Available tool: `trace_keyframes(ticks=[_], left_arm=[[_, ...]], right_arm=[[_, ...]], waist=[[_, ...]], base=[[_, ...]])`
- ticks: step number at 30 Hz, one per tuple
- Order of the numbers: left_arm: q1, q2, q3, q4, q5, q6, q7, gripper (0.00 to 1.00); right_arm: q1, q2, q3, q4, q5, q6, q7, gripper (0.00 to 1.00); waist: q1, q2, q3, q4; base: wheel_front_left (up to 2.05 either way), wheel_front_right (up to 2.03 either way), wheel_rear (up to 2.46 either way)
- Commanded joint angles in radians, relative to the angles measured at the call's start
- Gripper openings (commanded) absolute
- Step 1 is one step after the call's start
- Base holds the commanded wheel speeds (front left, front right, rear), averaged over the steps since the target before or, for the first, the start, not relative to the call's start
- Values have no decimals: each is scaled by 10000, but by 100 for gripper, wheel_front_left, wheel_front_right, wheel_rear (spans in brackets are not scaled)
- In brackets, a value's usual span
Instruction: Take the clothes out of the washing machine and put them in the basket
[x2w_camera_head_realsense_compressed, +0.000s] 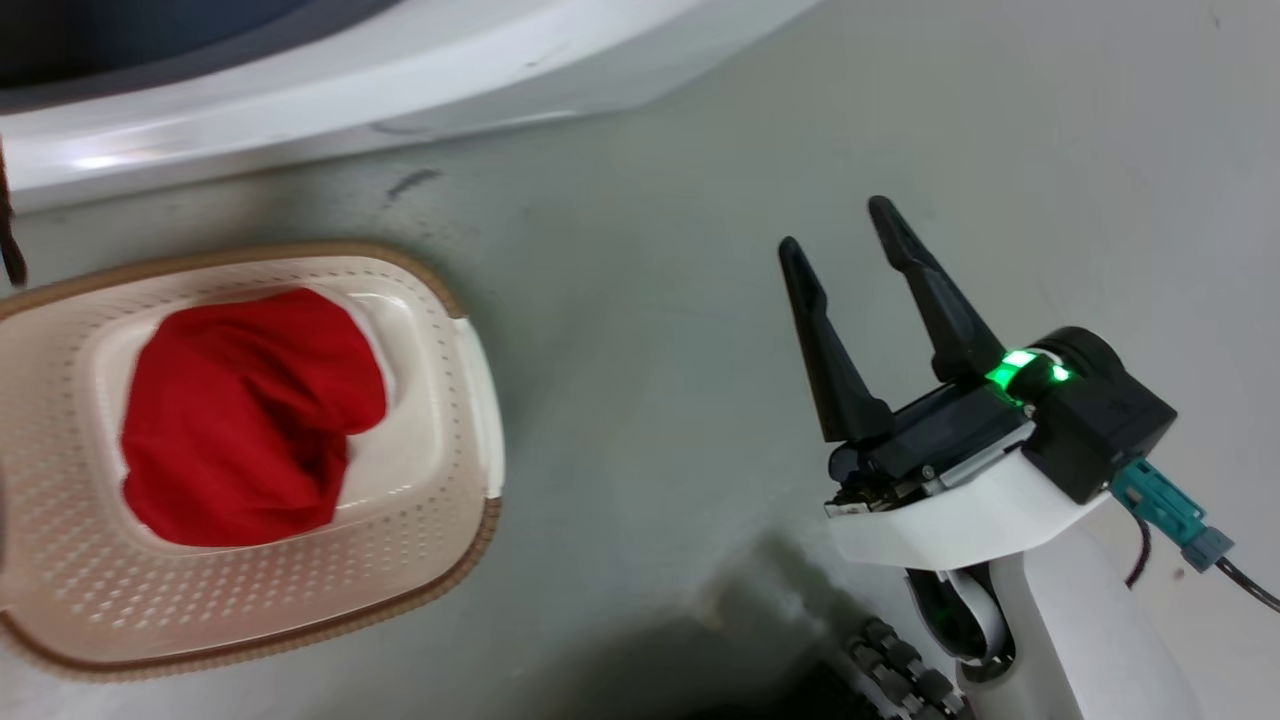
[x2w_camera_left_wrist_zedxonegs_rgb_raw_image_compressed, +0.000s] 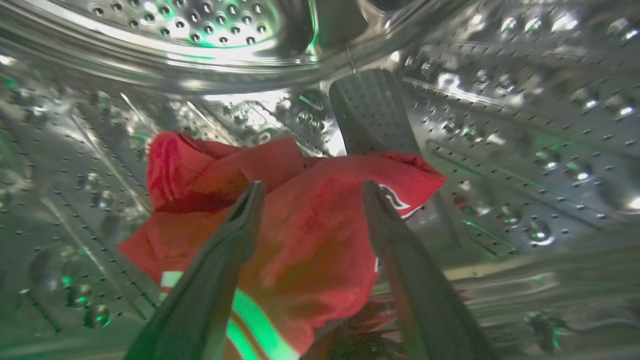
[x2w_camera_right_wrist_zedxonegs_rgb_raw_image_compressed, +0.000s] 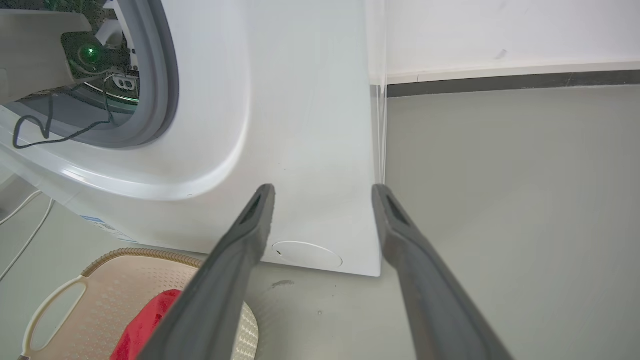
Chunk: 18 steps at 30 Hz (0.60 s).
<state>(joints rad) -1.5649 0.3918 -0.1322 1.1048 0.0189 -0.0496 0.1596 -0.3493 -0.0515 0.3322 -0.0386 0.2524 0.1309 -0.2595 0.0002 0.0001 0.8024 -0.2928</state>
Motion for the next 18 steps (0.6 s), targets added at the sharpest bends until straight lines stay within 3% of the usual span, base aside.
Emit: trace_keyframes(ticks=[1, 10, 14, 15, 16, 18], left_arm=[[-325, 153, -95, 120, 77, -44, 370, 100], [-1593, 994, -492, 653, 360, -363, 3165, 100], [-1707, 1135, -473, 814, 250, -283, 4252, 96], [-1686, 1164, -474, 806, 227, -218, 4431, 45], [-1654, 1187, -463, 763, 203, -148, 4546, 0], [-1506, 1213, -468, 649, 212, -36, 4723, 0]], right_arm=[[-231, 24, 110, 42, 111, -3, -52, 100], [-170, 22, 527, -62, 576, -3, -59, 100], [-117, 22, 615, -60, 657, -3, -61, 100], [-122, 22, 628, -76, 683, -3, -61, 100], [-134, 22, 637, -92, 704, -5, -61, 100], [-179, 22, 644, -103, 729, -5, -62, 100]], waist=[[-2, -1, 472, -441], [-2, -1, 843, -1038], [-2, -1, 893, -1120], [-2, -1, 903, -1133], [-2, -1, 910, -1141], [-2, -1, 909, -1147]], base=[[0, 0, 0], [0, 0, 0], [0, 0, 0], [0, 0, 0], [0, 0, 0], [0, 0, 0]])
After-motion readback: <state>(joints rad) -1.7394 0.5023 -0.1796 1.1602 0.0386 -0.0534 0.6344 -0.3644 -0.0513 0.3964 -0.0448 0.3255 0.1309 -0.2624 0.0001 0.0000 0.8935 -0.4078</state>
